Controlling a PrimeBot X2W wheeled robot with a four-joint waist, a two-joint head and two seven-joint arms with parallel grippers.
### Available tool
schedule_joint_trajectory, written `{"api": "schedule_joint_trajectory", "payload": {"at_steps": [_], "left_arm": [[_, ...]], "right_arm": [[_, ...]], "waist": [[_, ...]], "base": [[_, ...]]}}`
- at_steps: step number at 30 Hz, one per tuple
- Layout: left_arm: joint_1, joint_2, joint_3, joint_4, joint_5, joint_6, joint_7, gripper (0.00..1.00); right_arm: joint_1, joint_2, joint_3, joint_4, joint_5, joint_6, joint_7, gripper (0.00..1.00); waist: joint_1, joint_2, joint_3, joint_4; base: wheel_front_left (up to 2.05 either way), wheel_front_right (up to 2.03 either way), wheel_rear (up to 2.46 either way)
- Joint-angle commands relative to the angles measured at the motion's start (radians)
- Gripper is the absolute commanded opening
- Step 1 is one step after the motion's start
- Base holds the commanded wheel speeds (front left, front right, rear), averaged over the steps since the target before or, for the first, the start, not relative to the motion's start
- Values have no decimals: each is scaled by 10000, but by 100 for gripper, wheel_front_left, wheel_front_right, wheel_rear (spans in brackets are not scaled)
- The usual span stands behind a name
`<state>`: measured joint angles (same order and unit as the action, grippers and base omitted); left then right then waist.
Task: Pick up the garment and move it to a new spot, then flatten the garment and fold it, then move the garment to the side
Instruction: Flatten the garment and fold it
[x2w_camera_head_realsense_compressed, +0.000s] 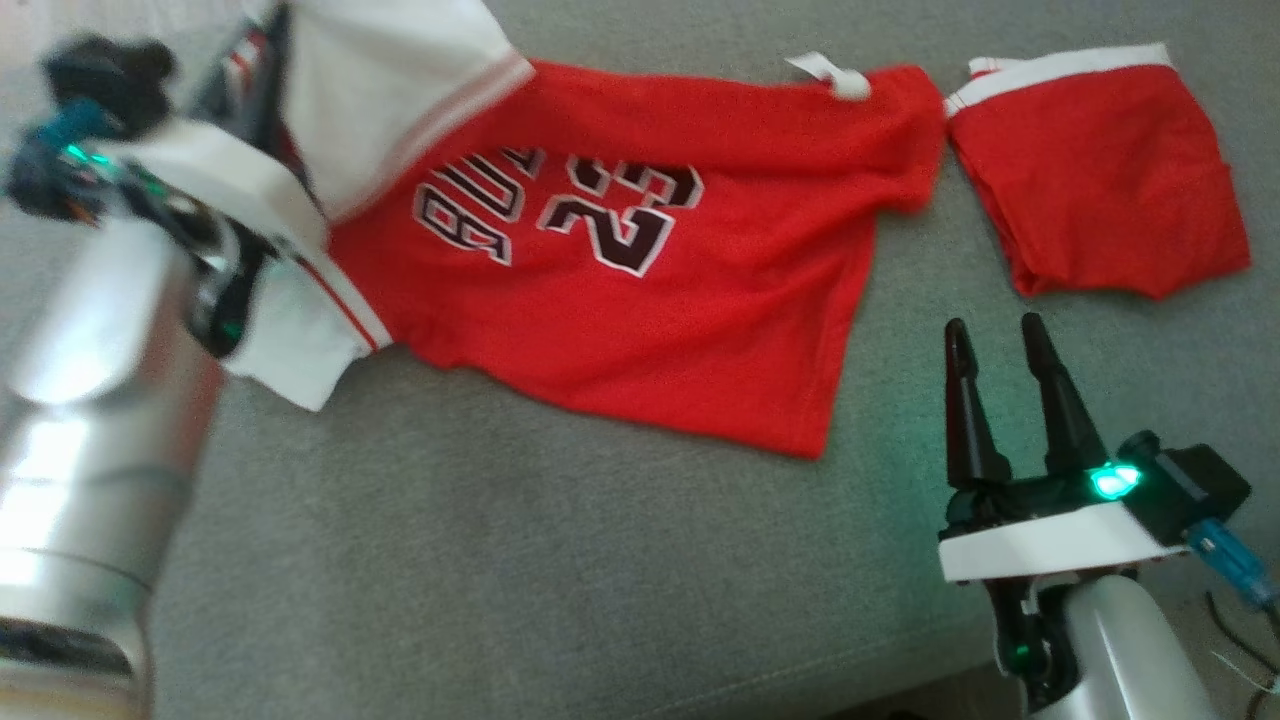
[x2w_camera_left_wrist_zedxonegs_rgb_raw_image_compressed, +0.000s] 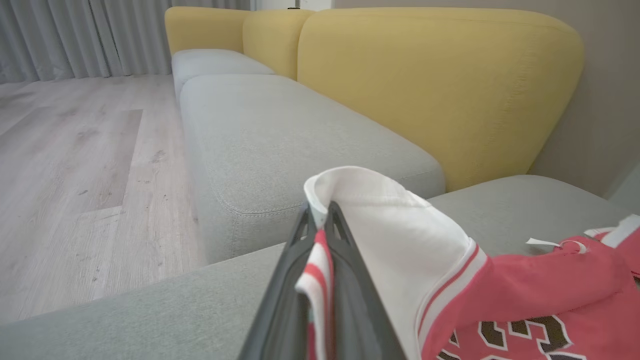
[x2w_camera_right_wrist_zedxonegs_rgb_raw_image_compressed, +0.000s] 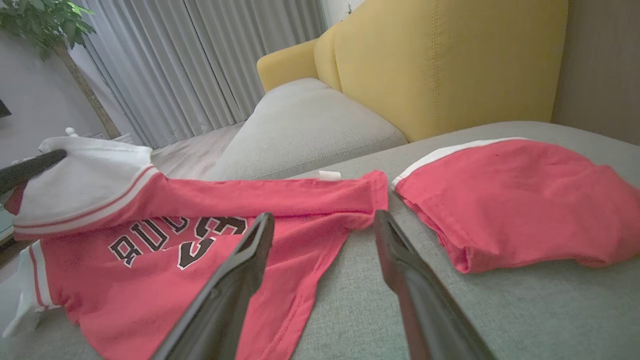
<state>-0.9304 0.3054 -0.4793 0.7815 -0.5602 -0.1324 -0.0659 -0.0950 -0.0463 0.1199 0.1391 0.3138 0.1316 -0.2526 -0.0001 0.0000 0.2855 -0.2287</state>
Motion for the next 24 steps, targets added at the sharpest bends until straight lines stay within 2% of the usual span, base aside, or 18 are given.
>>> {"api": "schedule_joint_trajectory", "payload": {"at_steps": [1, 9, 10, 11, 16, 24], "left_arm": [[-795, 626, 505, -67, -118, 54, 128, 0], [-2325, 1378, 698, 1013, 64, 464, 696, 0], [-2525, 1488, 704, 1197, 174, 674, 686, 55], [-2715, 1607, 655, 1358, 342, 852, 615, 100], [-3289, 1703, 675, 1823, 636, 1250, -479, 100], [-2782, 1180, 215, 2025, 879, 720, -1669, 100]], "right_arm": [[-347, -39, 328, -247, 90, -9, -91, 100], [-646, -39, 834, -207, 245, -9, -91, 100], [-678, -39, 876, -213, 262, -9, -91, 100], [-705, -39, 916, -221, 278, -9, -91, 100], [-714, -39, 950, -252, 312, -9, -91, 100], [-721, -39, 822, -199, 14, -9, -91, 100]], "waist": [[1, 0, 164, -188], [1, 0, 869, -878], [1, 0, 946, -938], [1, 0, 1010, -990], [1, 0, 1111, -989], [1, 0, 615, -281]], "base": [[0, 0, 0], [0, 0, 0], [0, 0, 0], [0, 0, 0], [0, 0, 0], [0, 0, 0]]}}
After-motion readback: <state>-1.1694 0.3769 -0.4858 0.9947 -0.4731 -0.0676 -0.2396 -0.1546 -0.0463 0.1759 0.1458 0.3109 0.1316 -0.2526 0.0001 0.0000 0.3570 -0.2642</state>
